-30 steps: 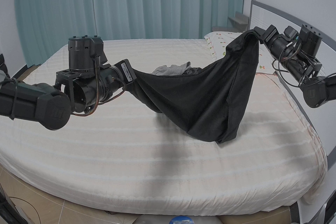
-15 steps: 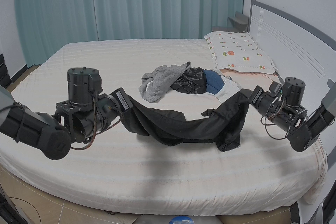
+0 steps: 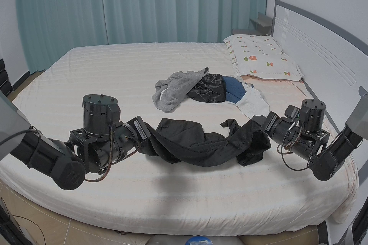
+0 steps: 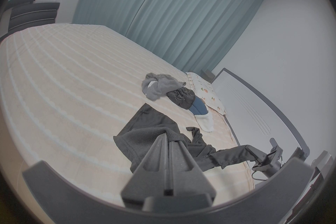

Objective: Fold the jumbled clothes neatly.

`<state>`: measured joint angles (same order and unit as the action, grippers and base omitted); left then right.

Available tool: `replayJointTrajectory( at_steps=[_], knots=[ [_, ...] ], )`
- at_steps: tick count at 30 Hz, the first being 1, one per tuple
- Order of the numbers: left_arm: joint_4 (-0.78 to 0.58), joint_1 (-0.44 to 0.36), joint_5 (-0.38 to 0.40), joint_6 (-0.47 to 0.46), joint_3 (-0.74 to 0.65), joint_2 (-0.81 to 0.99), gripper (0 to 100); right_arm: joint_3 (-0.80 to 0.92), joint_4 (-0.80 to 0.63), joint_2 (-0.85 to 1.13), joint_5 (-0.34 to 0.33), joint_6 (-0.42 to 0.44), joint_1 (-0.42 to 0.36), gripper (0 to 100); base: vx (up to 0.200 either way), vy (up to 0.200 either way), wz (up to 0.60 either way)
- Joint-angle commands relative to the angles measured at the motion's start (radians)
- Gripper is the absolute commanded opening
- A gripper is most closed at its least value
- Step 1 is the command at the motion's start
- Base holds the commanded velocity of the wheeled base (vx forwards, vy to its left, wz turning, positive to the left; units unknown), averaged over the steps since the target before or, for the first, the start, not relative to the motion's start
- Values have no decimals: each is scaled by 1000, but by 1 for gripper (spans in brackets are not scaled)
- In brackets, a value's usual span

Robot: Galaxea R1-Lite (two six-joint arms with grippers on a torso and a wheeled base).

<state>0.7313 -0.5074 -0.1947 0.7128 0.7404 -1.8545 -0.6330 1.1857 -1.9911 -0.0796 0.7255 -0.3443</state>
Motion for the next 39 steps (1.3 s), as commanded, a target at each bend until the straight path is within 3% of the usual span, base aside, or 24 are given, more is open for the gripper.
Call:
replayJointTrajectory(
  at_steps=[1, 6, 15, 30, 39],
  knots=[
    [0, -8, 0, 2, -13, -12, 0, 19, -2, 48, -2, 2, -21, 0, 0, 0, 0],
    [-1, -23, 0, 36, -13, -11, 0, 47, 0, 80, -2, 3, -61, 0, -120, 0, 0],
    [-1, -23, 1, 36, -36, 0, 0, 50, 15, 77, 0, 3, -61, 0, -200, 0, 0],
    [34, -28, -17, 88, -32, 0, 0, 49, 15, 63, -2, 5, -61, 0, 0, 0, 0],
    [34, -28, -17, 86, -36, 1, 0, 50, 15, 69, 1, 3, -62, 0, 0, 200, 0]
  ],
)
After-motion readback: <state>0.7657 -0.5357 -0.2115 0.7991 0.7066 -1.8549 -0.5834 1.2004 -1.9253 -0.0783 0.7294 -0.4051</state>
